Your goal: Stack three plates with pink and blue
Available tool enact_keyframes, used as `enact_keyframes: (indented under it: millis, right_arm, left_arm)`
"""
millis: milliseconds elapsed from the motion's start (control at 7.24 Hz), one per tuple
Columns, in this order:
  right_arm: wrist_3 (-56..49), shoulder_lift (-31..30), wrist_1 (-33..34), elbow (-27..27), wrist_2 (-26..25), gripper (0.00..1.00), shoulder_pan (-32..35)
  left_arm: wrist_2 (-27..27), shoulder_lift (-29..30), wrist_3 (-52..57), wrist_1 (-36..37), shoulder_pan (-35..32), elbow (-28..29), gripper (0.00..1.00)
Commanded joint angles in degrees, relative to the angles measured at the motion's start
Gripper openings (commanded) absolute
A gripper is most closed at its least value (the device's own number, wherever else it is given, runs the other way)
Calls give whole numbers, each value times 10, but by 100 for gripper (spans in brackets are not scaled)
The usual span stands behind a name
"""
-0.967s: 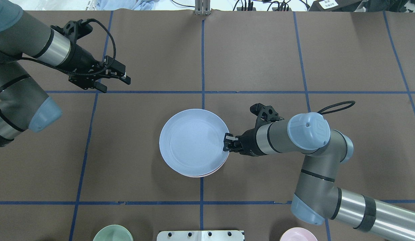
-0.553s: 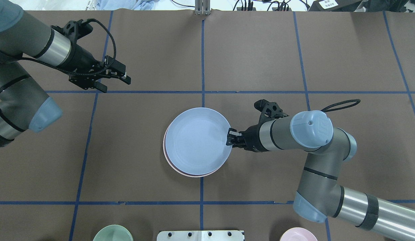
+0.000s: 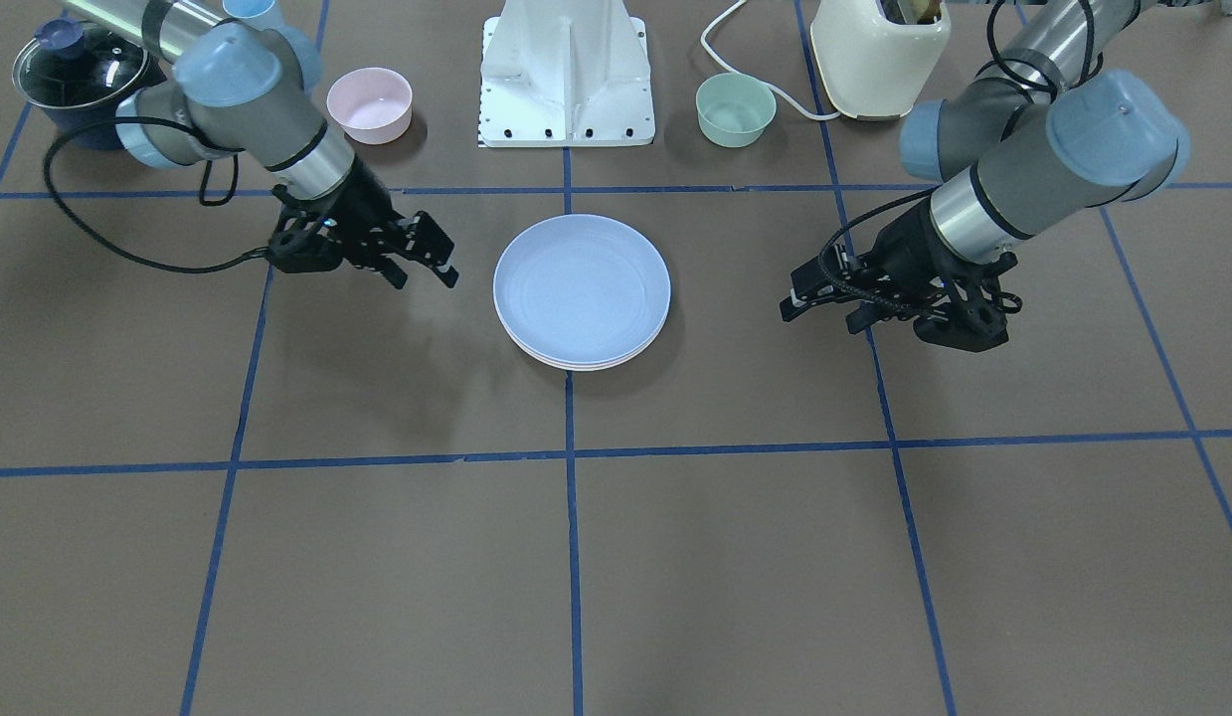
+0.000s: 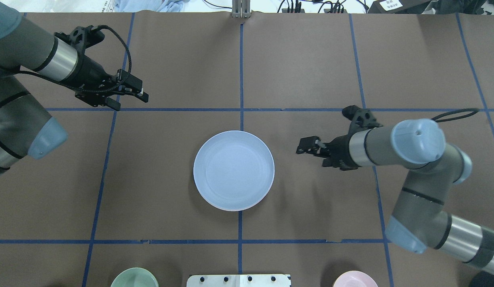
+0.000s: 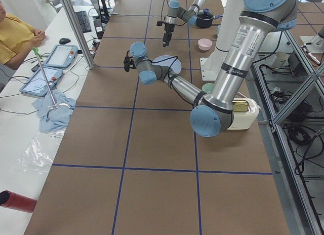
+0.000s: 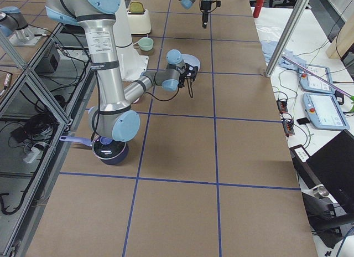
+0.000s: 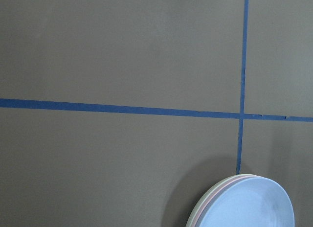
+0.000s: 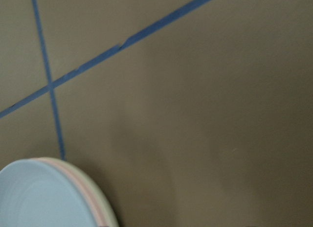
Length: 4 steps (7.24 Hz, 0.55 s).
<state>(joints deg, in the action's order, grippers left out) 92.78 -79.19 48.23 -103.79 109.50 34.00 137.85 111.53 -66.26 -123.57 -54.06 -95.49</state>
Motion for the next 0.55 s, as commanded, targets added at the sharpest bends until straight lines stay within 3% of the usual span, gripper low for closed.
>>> enact_keyframes:
  millis: [0, 415]
  right_arm:
    - [-188, -85, 1, 13, 75, 100, 108]
    - [-464, -99, 21, 133, 188, 100, 302]
  left_arm:
    - [0, -59, 128, -3, -40, -6, 99]
    - [1, -158, 368, 1, -145, -3, 99]
